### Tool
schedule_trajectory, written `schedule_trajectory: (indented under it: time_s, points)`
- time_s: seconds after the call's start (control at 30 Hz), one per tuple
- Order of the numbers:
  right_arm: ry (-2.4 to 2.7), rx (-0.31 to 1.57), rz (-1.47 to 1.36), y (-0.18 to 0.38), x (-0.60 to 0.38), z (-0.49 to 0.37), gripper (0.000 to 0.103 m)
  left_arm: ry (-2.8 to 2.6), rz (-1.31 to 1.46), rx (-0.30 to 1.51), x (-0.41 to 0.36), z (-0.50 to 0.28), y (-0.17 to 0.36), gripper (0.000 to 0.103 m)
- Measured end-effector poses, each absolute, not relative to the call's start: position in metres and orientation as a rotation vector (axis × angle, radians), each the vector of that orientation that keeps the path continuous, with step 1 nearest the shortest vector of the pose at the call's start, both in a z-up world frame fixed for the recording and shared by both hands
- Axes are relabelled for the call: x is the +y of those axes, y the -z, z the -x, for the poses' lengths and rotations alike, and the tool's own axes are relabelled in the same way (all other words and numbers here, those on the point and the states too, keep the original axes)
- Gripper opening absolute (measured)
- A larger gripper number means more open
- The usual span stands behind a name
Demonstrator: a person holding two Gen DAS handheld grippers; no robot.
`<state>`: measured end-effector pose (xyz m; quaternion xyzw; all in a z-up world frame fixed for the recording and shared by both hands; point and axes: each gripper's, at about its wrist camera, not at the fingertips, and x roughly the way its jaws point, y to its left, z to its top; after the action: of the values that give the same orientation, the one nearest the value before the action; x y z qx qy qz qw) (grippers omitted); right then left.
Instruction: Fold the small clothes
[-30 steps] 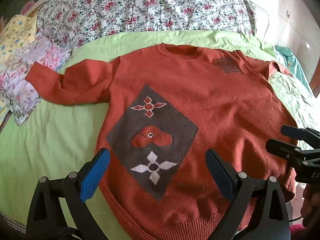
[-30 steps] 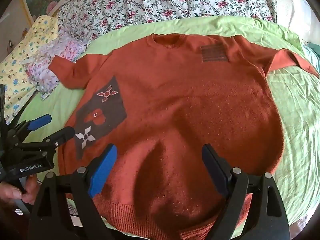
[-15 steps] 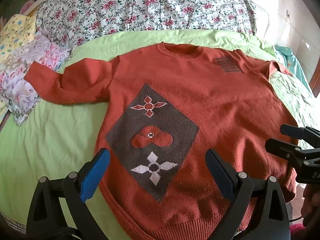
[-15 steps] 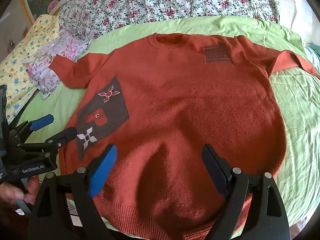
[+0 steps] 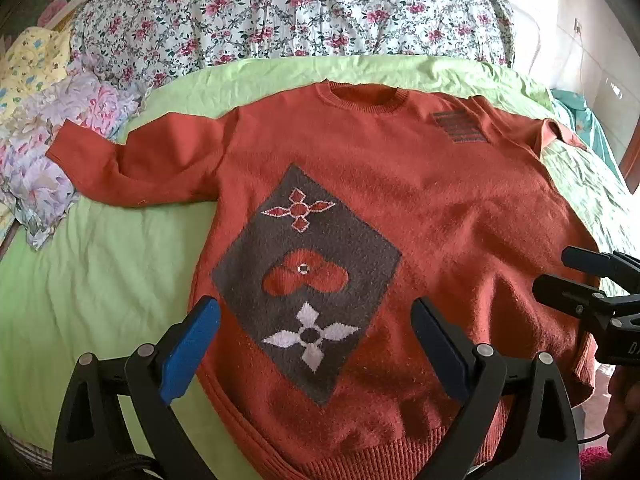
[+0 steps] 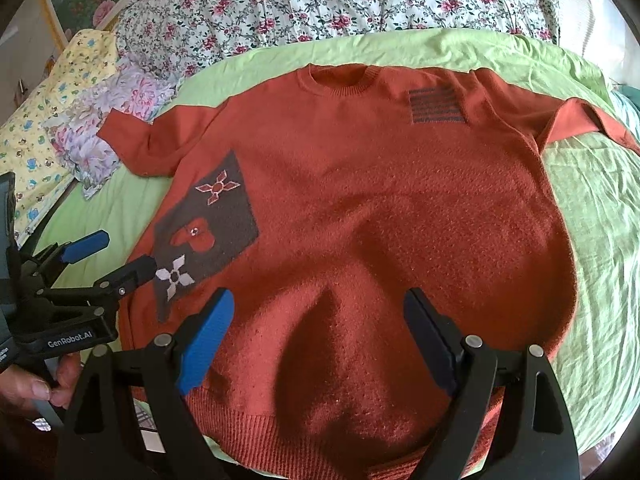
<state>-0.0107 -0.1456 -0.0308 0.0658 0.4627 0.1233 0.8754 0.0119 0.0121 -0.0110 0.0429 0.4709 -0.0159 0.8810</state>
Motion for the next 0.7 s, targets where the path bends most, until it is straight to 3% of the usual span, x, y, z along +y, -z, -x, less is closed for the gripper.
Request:
schedule_trajectory:
  time_s: [0.7]
  points:
    - [-0.263, 0.959, -0.17, 0.0332, -0.1498, 0.0092, 0.087, 0.016, -0.106, 0.963, 0.0078, -0.0174, 0.0175, 0.097]
